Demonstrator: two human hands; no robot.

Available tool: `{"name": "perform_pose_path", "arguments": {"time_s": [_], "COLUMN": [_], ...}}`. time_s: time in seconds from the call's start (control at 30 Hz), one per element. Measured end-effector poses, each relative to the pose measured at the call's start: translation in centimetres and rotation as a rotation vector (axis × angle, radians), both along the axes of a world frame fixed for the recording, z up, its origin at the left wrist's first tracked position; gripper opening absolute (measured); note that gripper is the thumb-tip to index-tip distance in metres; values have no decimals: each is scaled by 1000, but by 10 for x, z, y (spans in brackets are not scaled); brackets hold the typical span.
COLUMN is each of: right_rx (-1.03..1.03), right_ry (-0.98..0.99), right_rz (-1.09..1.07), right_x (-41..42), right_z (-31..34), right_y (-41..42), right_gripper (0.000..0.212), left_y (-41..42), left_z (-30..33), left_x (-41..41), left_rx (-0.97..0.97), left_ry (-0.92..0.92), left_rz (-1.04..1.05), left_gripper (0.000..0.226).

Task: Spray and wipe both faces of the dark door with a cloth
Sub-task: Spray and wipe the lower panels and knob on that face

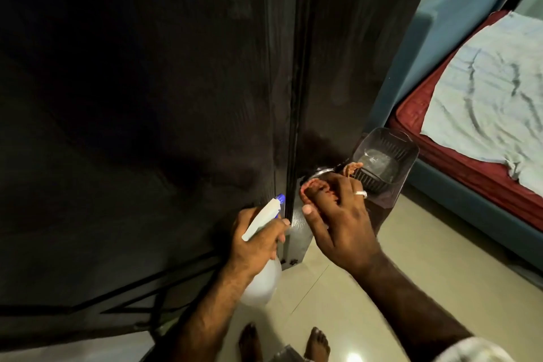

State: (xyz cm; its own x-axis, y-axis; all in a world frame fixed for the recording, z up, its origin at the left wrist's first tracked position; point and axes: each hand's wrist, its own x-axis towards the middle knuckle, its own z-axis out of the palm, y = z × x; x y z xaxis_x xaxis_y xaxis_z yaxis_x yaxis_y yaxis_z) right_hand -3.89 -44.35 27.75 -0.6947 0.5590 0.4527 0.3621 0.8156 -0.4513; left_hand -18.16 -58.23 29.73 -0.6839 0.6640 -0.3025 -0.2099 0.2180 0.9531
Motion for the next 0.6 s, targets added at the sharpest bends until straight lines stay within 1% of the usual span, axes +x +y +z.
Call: {"name": "perform_pose_path", "arguments": {"time_s": [0.03,0.07,0.1,0.13,0.17,0.2,0.23,0.27,0.3,0.33,0.37,0.4,0.43,0.53,0.57,0.6], "right_rx": [86,96,46,-81,-275,-572,-970,-1393,-1710,-1859,-1858,-1699,-1441,-494,-258,-40], "right_ry": [-48,-44,10,128,279,453,637,770,824,798,722,619,502,157,60,-39], "right_rz": [-9,-26,-56,-90,-146,-230,-320,-398,-447,-470,-451,-410,-362,-330,-279,-214], "right_x": [1,0,-3,-9,-18,-27,-34,-39,-39,-36,-33,-29,-26,-15,-14,-13], "right_z": [-1,-6,-2,-6,-6,-4,-2,1,6,8,9,6,6,2,1,3], "right_y": [2,9,10,12,12,13,15,16,16,17,18,20,18,8,3,0], "right_gripper": [38,36,34,30,29,31,34,36,36,35,35,36,37,26,22,24], "left_y": [1,1,2,2,3,4,4,4,5,6,6,7,8,10,10,11], "left_z": [1,3,5,7,8,9,10,11,11,12,12,13,13,16,16,16], "left_x": [-1,-3,-3,-4,-4,-4,-4,-4,-4,-4,-5,-5,-5,-5,-6,-5], "left_rx": [5,10,15,21,33,45,58,65,66,59,56,57,57,61,66,68], "left_ry": [-11,-23,-28,-27,-27,-30,-30,-32,-39,-49,-53,-51,-48,-47,-50,-60], "left_rz": [4,5,-1,-3,1,8,11,17,23,28,27,20,16,0,1,8], "left_gripper": [50,48,44,39,37,37,38,39,41,42,41,37,32,23,24,26]}}
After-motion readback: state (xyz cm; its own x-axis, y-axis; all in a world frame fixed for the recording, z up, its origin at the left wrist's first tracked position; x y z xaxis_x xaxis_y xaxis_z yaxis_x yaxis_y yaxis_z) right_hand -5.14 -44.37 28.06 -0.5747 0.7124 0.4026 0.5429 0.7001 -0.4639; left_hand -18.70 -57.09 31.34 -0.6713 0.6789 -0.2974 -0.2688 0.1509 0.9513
